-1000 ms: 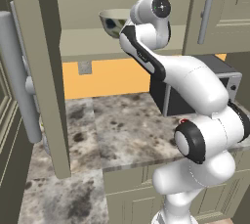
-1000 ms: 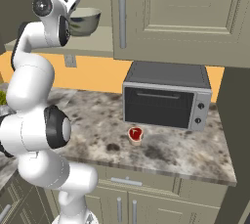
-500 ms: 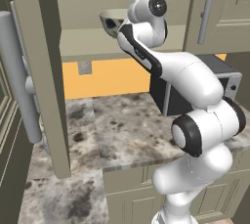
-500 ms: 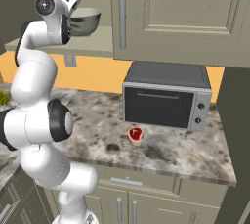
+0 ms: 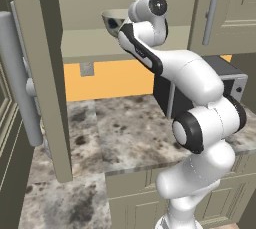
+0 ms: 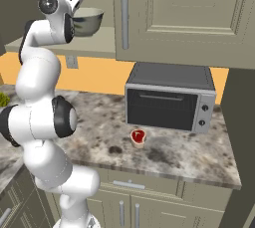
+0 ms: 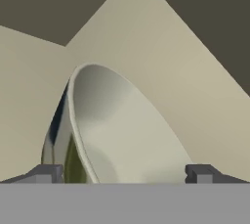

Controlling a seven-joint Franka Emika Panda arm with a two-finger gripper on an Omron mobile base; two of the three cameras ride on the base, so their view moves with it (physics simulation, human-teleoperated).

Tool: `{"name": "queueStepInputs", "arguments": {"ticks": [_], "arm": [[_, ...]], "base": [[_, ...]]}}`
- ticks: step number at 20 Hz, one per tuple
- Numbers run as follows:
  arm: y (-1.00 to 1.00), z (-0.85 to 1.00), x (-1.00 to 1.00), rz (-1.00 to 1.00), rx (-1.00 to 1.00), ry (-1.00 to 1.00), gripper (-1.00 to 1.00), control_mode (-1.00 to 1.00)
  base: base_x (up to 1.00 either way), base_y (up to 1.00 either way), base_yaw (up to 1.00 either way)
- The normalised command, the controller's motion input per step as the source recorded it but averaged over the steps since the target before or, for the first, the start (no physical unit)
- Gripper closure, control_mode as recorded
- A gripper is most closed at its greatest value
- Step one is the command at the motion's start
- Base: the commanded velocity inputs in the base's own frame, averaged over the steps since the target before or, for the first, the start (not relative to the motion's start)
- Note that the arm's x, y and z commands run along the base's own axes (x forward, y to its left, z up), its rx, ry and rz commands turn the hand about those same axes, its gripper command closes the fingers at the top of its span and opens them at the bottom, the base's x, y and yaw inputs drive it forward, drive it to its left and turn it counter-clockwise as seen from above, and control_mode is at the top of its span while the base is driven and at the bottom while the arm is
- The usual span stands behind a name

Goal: Retrieve the bowl from the cabinet, then place the raw meat into the bowl to avoid contamination.

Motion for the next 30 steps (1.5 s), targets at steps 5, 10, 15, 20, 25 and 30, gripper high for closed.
{"name": "queueStepInputs", "arguments": {"ticks": [5, 10, 15, 20, 25, 30], "arm": [[0.04, -0.02, 0.18, 0.0, 0.0, 0.0, -1.0, -1.0], [0.04, -0.01, 0.16, 0.0, 0.0, 0.0, 1.0, -1.0], [0.02, 0.0, 0.05, 0.0, 0.0, 0.0, 1.0, -1.0], [0.0, 0.0, 0.0, 0.0, 0.0, 0.0, 1.0, -1.0], [0.0, 0.0, 0.0, 0.0, 0.0, 0.0, 1.0, -1.0], [0.0, 0.0, 0.0, 0.0, 0.0, 0.0, 1.0, -1.0]], "base": [[0.0, 0.0, 0.0], [0.0, 0.0, 0.0], [0.0, 0.0, 0.0], [0.0, 0.0, 0.0], [0.0, 0.0, 0.0], [0.0, 0.0, 0.0]]}}
